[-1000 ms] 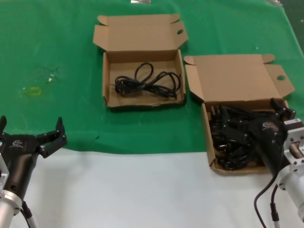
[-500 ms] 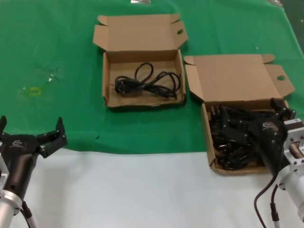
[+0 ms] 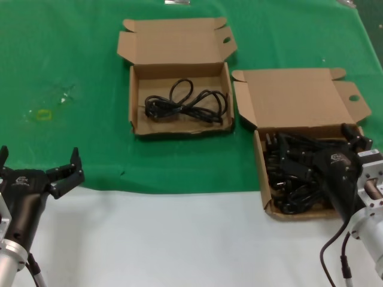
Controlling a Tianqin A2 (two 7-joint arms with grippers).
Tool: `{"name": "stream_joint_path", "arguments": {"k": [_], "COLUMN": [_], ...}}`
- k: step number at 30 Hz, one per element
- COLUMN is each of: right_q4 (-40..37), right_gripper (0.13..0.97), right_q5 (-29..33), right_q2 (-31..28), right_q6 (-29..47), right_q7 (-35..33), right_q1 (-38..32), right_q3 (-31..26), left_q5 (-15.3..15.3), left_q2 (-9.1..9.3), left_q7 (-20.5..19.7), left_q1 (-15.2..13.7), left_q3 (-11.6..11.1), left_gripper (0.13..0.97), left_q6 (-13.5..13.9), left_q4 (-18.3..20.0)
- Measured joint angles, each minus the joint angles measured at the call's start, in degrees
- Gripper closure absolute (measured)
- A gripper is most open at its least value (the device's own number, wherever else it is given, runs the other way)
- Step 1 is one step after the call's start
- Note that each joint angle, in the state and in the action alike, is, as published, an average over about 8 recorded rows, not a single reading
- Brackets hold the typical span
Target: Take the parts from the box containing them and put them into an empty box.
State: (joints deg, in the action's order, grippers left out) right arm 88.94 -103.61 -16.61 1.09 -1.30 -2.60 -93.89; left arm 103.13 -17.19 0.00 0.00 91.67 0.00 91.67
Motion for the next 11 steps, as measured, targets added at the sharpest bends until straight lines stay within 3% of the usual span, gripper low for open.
{"name": "stream_joint_path", "arguments": {"k": [11], "right_q4": [0.0], "right_gripper": [0.129], "right_q5": [0.0], "right_q2": [0.0], "right_q6": [0.0], "right_q7": [0.0], "right_q1": [0.0], "right_q3": [0.0], "left_q5": [0.0], "left_q2": [0.0], "left_q7": [0.0], "left_q1": [0.0], "left_q3": [0.0], "left_gripper": [0.132], "left_q6": [0.0], "left_q4": [0.0]}}
